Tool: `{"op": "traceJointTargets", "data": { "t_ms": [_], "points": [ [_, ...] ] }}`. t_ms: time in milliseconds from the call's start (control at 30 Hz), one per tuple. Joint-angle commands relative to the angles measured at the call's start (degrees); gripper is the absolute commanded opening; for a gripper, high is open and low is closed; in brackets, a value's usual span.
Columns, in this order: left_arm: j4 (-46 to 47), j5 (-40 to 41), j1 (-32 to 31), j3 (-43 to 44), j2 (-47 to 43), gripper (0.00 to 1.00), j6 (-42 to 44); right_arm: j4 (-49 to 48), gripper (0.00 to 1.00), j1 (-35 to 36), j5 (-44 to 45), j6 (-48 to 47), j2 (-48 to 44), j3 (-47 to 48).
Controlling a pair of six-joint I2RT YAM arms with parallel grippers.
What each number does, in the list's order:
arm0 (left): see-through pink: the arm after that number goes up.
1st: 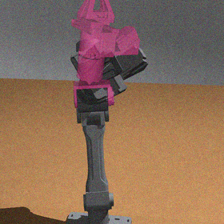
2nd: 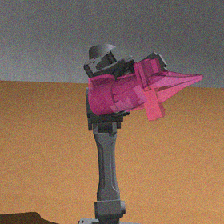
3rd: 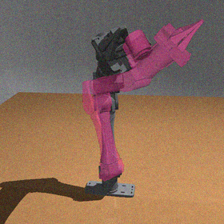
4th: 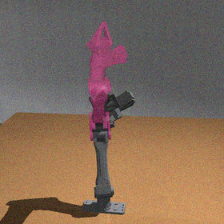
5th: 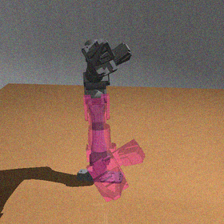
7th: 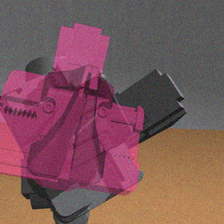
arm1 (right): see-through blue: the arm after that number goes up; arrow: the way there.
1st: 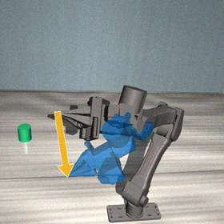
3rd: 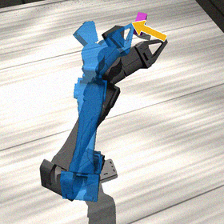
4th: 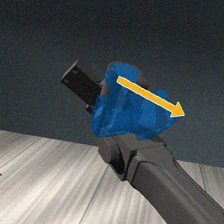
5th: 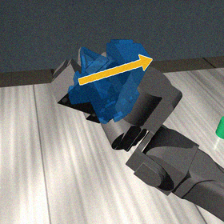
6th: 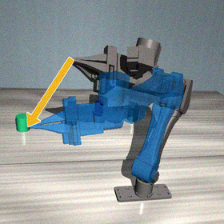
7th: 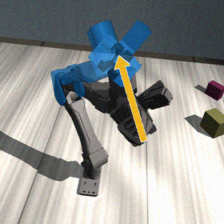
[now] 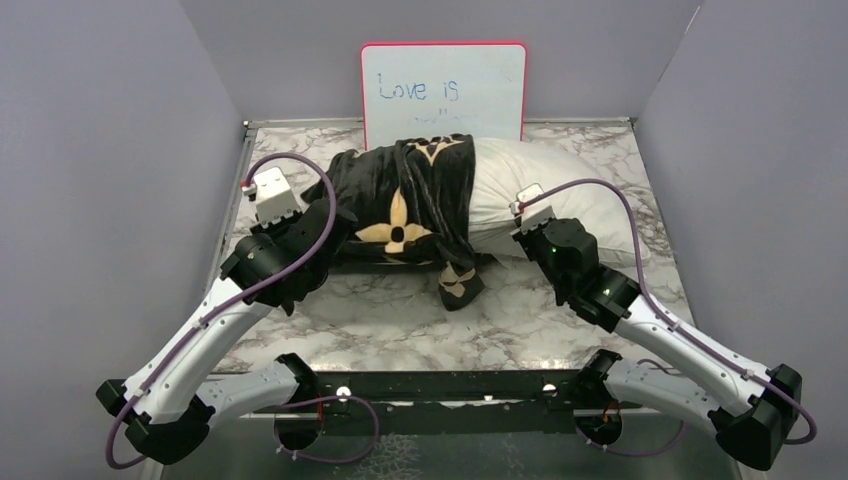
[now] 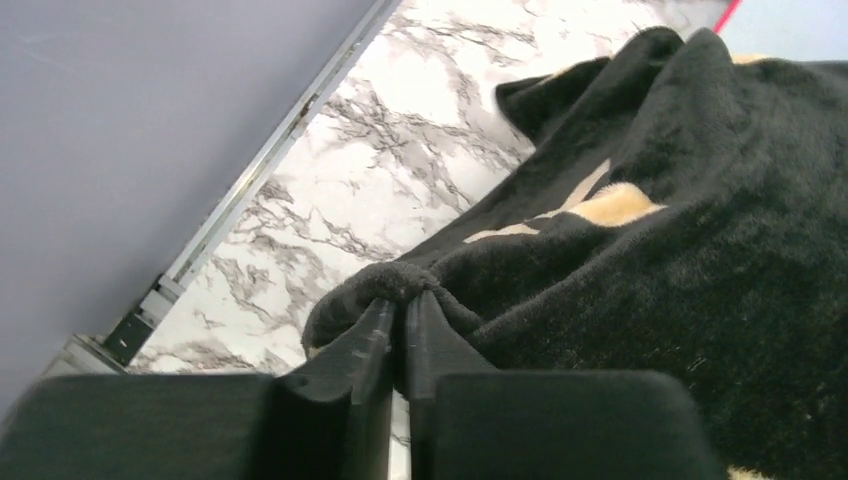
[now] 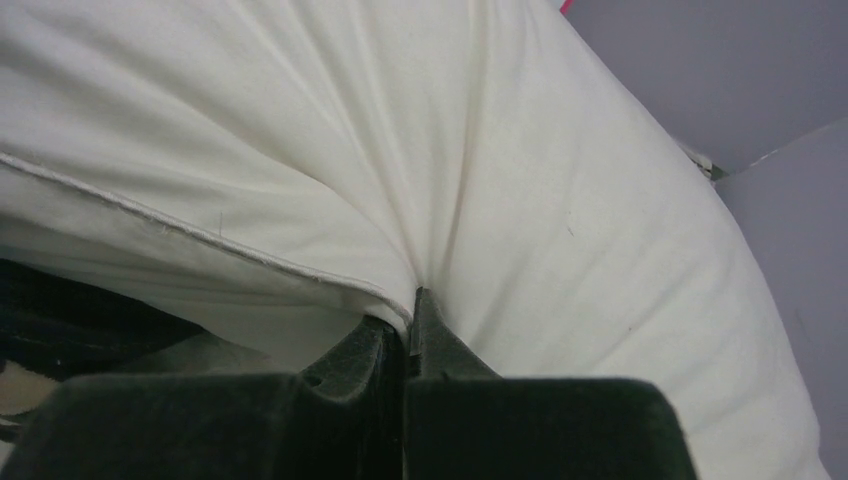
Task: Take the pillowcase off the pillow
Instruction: Remove the pillow from the pillowcase.
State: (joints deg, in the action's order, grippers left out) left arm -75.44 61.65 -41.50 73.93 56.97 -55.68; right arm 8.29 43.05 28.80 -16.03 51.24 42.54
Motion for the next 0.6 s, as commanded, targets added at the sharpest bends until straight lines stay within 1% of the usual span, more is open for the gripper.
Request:
{"op": "traceJointTargets", "data": {
  "t_ms": [0,67,100,167,267,333,467,567],
  "points": [
    [10.9,-4.9,1.4,0.7,-3.5,0.28,21.5,2.3,0.01,-2.3,6.7,-1.8,-3.9,0.1],
    [15.7,-11.8,1.4,0.4,-4.8,0.58,24.3,3.5,0.01,-2.3,0.9,-3.6,-5.2,-0.5],
    [17.3,-14.3,1.4,0.7,-5.0,0.67,24.8,3.9,0.01,-2.3,-1.4,-3.8,-6.1,-0.9],
    [18.1,-18.3,1.4,2.6,-4.0,0.77,25.4,4.8,0.01,-2.3,-6.3,-3.9,-7.9,-1.3],
    [18.7,-24.0,1.4,6.2,-0.4,0.91,27.8,7.0,0.01,-2.3,-17.8,-5.8,-9.7,-1.8],
    [19.8,-27.3,1.5,7.0,3.0,0.98,30.0,9.7,0.06,-2.3,-25.7,-7.1,-9.7,-0.9],
    [21.9,-33.6,3.8,6.3,11.0,0.99,30.9,12.7,0.2,-2.3,-33.2,-3.8,-10.2,3.7],
    [28.4,-44.4,8.6,3.1,13.8,0.99,31.8,11.7,0.47,-2.3,-36.6,-1.4,-12.6,6.7]
  ]
}}
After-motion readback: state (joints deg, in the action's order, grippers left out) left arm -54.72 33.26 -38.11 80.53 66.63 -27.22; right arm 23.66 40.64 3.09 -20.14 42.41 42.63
